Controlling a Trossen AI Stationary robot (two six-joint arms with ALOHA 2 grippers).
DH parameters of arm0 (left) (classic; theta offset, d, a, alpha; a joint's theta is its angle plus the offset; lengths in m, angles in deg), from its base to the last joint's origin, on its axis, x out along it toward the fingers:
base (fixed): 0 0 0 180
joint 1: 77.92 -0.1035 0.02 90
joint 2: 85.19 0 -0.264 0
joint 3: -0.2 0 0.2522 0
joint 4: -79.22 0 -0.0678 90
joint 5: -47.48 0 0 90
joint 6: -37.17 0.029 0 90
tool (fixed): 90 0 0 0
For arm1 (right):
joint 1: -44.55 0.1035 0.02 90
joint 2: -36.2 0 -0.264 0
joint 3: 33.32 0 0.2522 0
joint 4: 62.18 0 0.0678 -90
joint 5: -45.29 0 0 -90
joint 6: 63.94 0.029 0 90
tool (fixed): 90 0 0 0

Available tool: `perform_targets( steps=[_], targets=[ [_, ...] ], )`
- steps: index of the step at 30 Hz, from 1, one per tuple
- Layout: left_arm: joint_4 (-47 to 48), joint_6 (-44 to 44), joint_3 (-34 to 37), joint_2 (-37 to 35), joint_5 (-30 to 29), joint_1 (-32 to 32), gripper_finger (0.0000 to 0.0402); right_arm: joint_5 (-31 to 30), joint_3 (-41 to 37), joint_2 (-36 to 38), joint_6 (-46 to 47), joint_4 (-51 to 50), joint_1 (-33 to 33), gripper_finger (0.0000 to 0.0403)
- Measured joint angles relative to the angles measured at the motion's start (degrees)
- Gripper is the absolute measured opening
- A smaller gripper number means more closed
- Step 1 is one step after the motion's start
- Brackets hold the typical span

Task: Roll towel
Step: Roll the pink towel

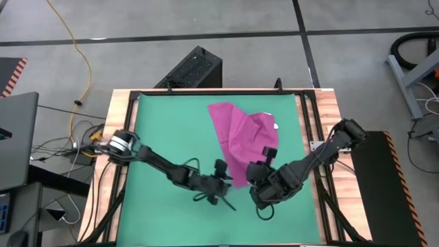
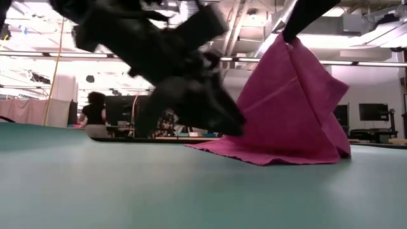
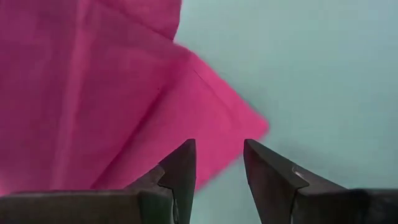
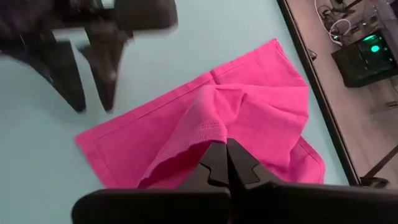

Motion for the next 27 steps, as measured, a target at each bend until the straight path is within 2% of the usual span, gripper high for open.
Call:
perform_targets(
  steps=[5,9,12,19,27],
  targets=[
    [1.1,-1.6,-4.5,4.4,3.5,-1.3,0.0126,0.6,0.0,0.0,0.0,0.0,0.4,0.0000],
    [1.1,-6.4,-5.0,4.8,12.4,-3.0,0.0126,0.7,0.0,0.0,0.0,-0.4,1.2,0.0000],
    [1.4,-8.8,-5.0,4.8,16.8,-3.9,0.0126,0.7,0.0,0.0,0.0,-0.4,1.5,0.0000],
    [1.5,-8.6,-5.0,4.8,14.7,-4.1,0.0126,0.7,0.0,0.0,0.0,-0.2,1.4,0.0000],
    [0.2,-8.9,-5.2,6.7,15.9,-4.2,0.0126,0.7,0.0,0.0,0.0,-0.2,1.4,0.0000]
  ],
)
